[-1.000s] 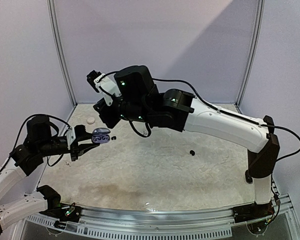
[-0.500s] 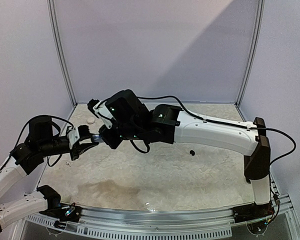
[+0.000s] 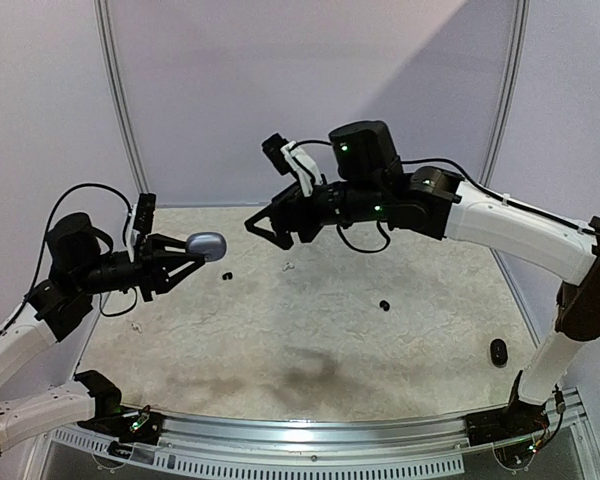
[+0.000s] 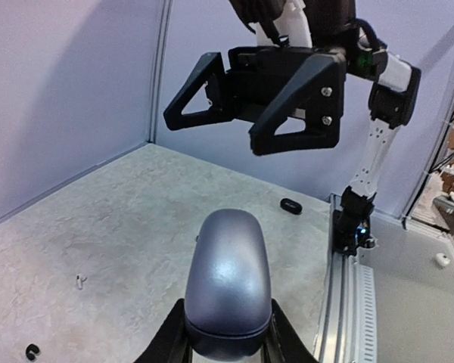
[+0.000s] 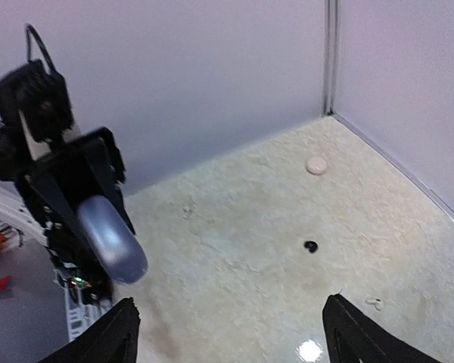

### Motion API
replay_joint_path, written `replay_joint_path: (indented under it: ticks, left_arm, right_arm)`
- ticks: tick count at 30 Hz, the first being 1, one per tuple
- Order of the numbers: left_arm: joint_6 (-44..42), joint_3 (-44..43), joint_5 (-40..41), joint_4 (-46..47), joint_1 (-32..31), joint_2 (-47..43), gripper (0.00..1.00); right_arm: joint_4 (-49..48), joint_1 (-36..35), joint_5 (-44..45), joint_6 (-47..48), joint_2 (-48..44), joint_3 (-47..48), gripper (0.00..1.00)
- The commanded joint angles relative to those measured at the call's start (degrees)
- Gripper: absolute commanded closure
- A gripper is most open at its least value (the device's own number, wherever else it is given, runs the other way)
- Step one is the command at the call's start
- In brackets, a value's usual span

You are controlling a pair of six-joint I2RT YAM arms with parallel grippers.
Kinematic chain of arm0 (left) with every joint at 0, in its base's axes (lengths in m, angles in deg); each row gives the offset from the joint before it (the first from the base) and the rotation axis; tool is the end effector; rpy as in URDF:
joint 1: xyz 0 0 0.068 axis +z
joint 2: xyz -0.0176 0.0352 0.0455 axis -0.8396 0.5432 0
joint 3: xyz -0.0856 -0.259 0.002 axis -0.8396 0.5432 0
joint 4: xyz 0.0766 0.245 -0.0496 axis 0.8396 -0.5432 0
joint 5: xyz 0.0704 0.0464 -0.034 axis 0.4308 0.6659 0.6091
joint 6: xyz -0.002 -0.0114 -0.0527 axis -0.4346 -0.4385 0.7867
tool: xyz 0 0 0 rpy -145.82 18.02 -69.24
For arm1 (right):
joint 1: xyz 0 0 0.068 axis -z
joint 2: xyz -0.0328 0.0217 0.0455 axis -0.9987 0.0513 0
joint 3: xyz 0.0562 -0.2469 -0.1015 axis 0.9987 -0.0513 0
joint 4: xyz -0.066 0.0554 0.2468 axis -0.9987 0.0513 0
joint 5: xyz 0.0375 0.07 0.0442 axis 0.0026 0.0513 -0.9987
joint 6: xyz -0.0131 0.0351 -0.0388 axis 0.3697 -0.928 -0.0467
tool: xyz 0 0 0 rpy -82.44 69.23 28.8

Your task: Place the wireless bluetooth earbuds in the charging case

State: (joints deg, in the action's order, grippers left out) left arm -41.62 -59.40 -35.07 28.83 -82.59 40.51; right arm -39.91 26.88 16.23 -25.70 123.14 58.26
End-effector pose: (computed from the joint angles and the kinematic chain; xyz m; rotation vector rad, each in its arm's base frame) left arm 0.1436 -0.0951 0.3113 0.8156 1.5405 -1.0547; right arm 0.2018 0.3626 0.3898 -1.0242 1.7909 0.8884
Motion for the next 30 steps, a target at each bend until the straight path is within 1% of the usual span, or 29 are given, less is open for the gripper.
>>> replay_joint_path:
  ticks: [1, 3, 5, 6, 8, 10, 12, 13, 16, 18, 22, 23, 27, 30]
  left_arm:
    - [7.18, -2.89, -6.66, 6.2, -0.41, 1.44, 1.0]
    - [8.69, -3.68, -6.8, 7.86, -0.43, 2.18, 1.0]
    - [10.5, -3.88, -6.45, 10.06, -0.46, 2.98, 1.0]
    - [11.33, -3.85, -6.42, 11.16, -0.51, 3.32, 1.0]
    - [12.4, -3.84, -6.62, 13.12, -0.5, 3.81, 1.0]
    - [12.22, -3.97, -6.93, 13.86, -0.67, 4.11, 1.0]
    - [11.3, -4.02, -7.0, 13.2, -0.86, 4.27, 1.0]
    - [11.13, -4.02, -6.76, 12.91, -0.89, 4.36, 1.0]
    - [11.15, -4.4, -6.71, 12.95, -1.01, 4.88, 1.0]
    - [10.55, -4.69, -6.7, 12.92, -1.11, 5.1, 1.0]
    - [10.48, -4.98, -6.69, 12.98, -1.05, 5.36, 1.0]
    - [10.57, -4.98, -6.65, 13.07, -1.05, 5.3, 1.0]
    - [10.98, -4.68, -5.57, 13.43, -1.05, 5.15, 1.0]
    - [11.24, -4.46, -5.0, 13.83, -1.05, 5.03, 1.0]
  right_arm:
    - [-12.07, -0.11, -17.32, -1.82, -1.23, -2.34, 0.2]
    - [-12.74, -0.12, -19.31, -1.84, 0.33, -0.85, 0.23]
    - [-12.78, -0.13, -22.55, -1.23, 2.35, 0.69, 0.24]
    - [-12.79, -0.11, -24.04, -1.01, 2.97, 1.47, 0.22]
    - [-12.96, -0.12, -26.2, -1.42, 4.32, 2.66, 0.14]
    - [-13.13, -0.14, -27.14, -1.96, 5.25, 3.38, 0.14]
    - [-13.63, -0.15, -28.09, -2.56, 6.11, 4.33, 0.21]
    - [-13.83, -0.12, -28.84, -3.05, 6.64, 5.08, 0.26]
    - [-11.58, -0.11, -30.24, -4.03, 8.71, 9.1, 0.48]
    - [-10.98, -0.11, -30.03, -4.08, 9.67, 9.83, 0.6]
    - [-10.9, -0.21, -29.91, -4.73, 10.23, 10.01, 0.74]
    - [-10.84, -0.26, -30.14, -4.95, 10.42, 10.11, 0.76]
    - [-9.6, -0.27, -30.38, -5.13, 10.48, 10.2, 0.74]
    - [-8.8, -0.2, -30.54, -4.92, 10.54, 10.45, 0.77]
